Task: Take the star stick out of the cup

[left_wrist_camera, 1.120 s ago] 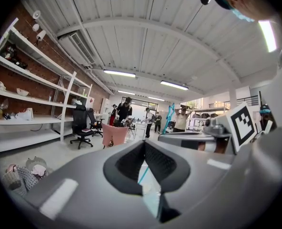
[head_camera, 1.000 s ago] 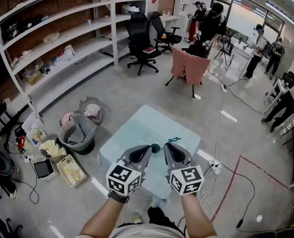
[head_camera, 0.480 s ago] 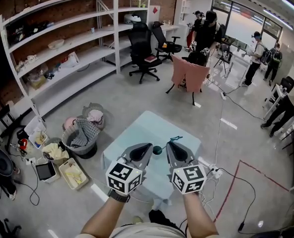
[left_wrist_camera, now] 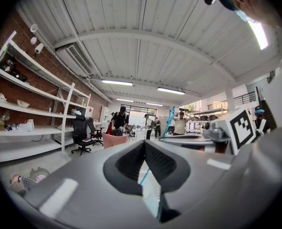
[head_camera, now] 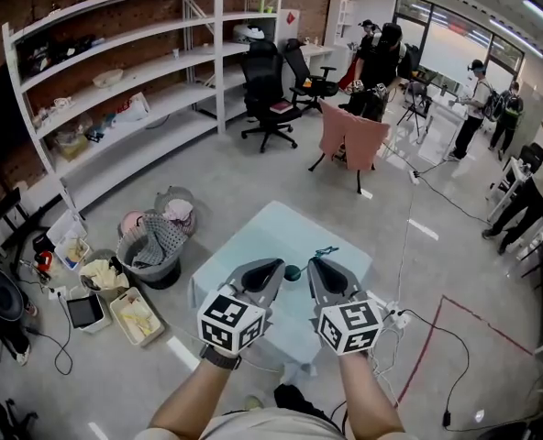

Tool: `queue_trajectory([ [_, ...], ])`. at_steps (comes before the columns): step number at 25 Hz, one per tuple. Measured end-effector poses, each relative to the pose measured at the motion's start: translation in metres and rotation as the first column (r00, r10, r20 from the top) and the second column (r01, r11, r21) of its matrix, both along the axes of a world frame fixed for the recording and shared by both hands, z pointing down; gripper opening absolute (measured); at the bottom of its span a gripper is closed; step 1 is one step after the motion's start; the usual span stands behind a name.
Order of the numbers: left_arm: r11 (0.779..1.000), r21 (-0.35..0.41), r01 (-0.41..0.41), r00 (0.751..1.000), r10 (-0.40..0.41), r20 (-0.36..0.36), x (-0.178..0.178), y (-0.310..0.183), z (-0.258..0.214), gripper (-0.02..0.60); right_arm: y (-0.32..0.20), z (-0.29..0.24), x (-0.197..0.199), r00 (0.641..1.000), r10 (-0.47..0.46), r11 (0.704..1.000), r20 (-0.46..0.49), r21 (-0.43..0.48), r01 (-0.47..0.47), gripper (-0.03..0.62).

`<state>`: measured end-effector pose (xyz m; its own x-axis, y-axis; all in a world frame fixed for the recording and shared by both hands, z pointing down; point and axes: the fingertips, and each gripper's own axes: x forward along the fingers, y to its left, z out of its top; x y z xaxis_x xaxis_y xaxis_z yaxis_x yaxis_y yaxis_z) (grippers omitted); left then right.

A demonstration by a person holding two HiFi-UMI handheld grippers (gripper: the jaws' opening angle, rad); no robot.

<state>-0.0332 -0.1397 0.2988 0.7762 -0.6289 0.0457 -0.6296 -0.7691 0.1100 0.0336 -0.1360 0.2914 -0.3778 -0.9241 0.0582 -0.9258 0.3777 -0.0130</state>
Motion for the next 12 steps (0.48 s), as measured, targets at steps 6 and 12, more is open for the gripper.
queue_trajectory([
  [6, 1.0, -0.002, 0.004, 1.0, -0.004, -0.002, -0.0005, 0.0002, 0.0, 0.006, 0.0007, 0.0002, -0.0016, 1.0, -0.004, 1.0, -0.003, -0.001, 0.004, 0.026],
  [12, 1.0, 0.007, 0.002, 1.0, -0.002, -0.001, 0.0017, 0.0006, 0.003, 0.006, 0.0011, 0.0053, -0.0006, 1.0, -0.004, 1.0, -0.003, 0.001, 0.004, 0.026],
])
